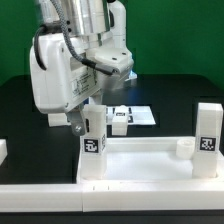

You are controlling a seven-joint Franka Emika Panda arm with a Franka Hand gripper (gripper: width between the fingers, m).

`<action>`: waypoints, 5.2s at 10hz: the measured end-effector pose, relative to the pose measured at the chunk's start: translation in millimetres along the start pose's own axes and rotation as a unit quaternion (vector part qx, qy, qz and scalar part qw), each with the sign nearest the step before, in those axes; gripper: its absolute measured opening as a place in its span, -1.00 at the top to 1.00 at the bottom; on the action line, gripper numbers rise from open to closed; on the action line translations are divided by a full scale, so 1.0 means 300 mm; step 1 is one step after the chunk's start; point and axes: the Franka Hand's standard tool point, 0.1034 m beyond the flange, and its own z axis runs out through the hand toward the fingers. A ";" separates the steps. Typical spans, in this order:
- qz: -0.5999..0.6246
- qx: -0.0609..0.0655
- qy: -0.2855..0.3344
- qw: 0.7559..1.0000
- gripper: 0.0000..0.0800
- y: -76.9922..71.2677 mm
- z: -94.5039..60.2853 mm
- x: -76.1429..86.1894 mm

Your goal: Assemble desk

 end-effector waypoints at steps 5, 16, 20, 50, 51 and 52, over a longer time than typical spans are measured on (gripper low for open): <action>-0.002 -0.002 -0.022 1.000 -0.62 0.017 -0.115 -0.102; -0.064 -0.018 -0.003 0.998 -0.62 0.164 -0.071 -0.199; -0.065 -0.024 0.025 0.997 -0.62 0.340 0.076 -0.147; -0.398 -0.073 0.057 0.913 0.84 0.534 0.253 -0.005; -0.417 -0.076 0.056 0.904 0.84 0.536 0.253 0.010; -0.449 -0.084 0.051 0.888 0.84 0.536 0.246 0.028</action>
Offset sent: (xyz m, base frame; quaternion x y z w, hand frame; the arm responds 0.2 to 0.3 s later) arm -0.0295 0.0278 0.0384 -0.0693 0.0557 0.0785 0.9929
